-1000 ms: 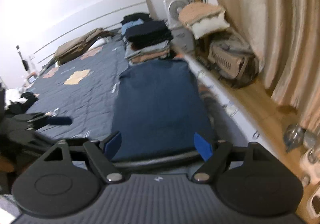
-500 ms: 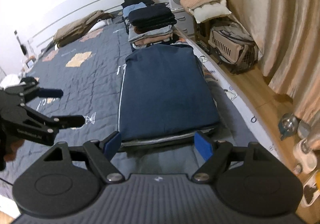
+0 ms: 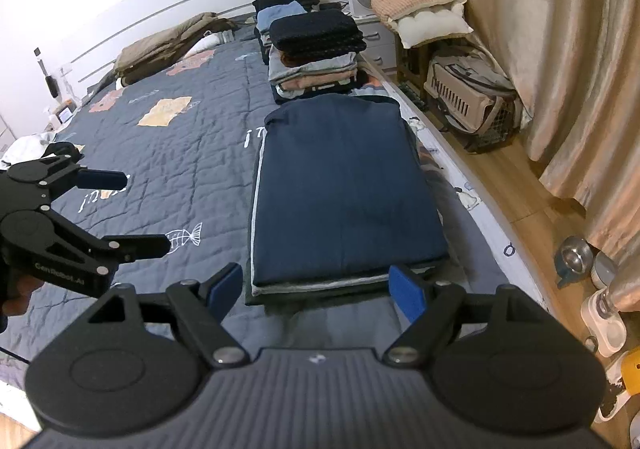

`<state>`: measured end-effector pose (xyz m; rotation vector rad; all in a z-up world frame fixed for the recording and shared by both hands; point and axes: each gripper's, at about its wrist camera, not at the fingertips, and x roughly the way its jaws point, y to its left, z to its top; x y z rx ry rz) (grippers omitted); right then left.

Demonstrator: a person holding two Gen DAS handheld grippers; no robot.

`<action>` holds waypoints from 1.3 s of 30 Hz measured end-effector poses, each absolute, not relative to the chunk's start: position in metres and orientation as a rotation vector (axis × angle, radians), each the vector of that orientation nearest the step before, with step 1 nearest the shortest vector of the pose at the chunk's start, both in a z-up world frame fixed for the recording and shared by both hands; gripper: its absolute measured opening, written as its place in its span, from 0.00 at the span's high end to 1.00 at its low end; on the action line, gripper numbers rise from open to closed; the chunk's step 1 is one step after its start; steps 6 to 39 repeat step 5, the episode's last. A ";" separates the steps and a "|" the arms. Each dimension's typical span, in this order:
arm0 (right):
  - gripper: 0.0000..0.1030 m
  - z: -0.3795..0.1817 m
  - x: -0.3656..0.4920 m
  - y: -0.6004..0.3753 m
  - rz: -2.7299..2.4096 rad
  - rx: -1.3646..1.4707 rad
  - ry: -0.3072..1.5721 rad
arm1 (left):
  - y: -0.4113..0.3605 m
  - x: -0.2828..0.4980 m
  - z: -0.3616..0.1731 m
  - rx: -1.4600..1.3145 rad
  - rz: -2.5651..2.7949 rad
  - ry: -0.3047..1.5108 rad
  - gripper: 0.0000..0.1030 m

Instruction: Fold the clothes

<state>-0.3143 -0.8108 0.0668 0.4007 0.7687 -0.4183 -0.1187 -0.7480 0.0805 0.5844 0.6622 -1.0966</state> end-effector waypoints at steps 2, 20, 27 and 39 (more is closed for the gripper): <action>0.23 0.067 -0.314 -0.811 -0.421 0.402 0.772 | -0.748 -0.119 0.080 0.584 -1.099 0.659 0.00; 0.23 0.066 -0.314 -0.812 -0.423 0.404 0.774 | -0.746 -0.120 0.079 0.575 -1.106 0.655 0.00; 0.23 0.066 -0.314 -0.812 -0.423 0.404 0.774 | -0.746 -0.120 0.079 0.575 -1.106 0.655 0.00; 0.23 0.066 -0.314 -0.812 -0.423 0.404 0.774 | -0.746 -0.120 0.079 0.575 -1.106 0.655 0.00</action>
